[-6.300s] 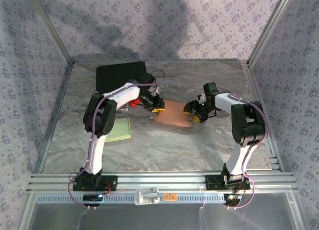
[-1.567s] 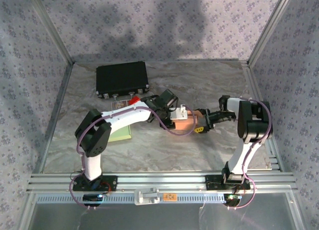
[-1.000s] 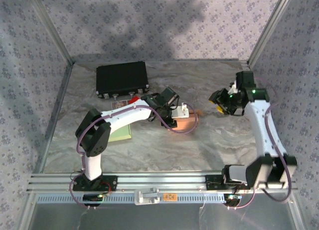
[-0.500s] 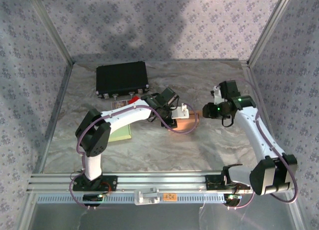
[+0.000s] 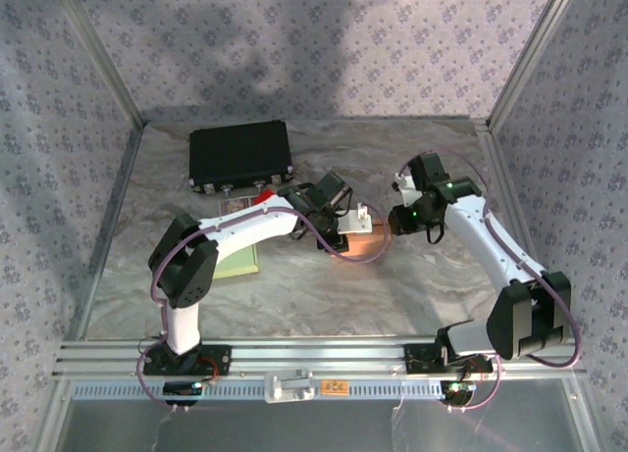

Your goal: Fold the paper box

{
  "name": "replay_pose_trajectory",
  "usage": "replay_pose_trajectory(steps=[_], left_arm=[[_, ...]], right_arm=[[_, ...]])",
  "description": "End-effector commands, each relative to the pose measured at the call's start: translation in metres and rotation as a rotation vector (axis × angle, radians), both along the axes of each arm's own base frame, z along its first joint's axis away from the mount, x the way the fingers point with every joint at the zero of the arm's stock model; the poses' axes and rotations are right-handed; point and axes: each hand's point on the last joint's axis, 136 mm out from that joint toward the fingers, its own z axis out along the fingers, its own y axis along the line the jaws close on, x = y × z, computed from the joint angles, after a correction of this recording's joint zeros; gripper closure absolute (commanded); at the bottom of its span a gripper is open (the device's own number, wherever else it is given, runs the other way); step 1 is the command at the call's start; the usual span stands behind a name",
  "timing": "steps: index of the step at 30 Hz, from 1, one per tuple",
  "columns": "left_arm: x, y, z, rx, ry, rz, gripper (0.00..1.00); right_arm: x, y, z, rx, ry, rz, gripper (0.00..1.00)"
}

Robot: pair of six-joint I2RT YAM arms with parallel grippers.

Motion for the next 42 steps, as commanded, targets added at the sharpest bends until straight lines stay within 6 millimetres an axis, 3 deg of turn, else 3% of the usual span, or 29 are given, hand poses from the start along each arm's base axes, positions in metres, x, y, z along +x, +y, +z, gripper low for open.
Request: replay_pose_trajectory(steps=[1,15,27,37,42], left_arm=[[-0.003,-0.004,0.008,-0.013,0.013,-0.021,0.5],[-0.002,-0.002,0.006,-0.007,0.01,-0.018,0.5],[-0.001,-0.003,0.006,-0.008,0.01,-0.02,0.5],[0.002,-0.001,0.006,-0.004,0.004,-0.009,0.5],[0.004,0.0,0.008,-0.003,-0.003,0.005,0.49]], right_arm=[[0.004,0.002,0.002,-0.033,-0.004,0.036,0.67],[0.019,0.012,0.009,-0.052,-0.045,0.06,0.81],[0.021,0.01,0.005,-0.073,-0.048,0.047,0.85],[0.017,0.014,0.01,-0.075,-0.048,0.016,1.0],[0.009,0.02,0.013,-0.032,0.018,-0.042,1.0]])
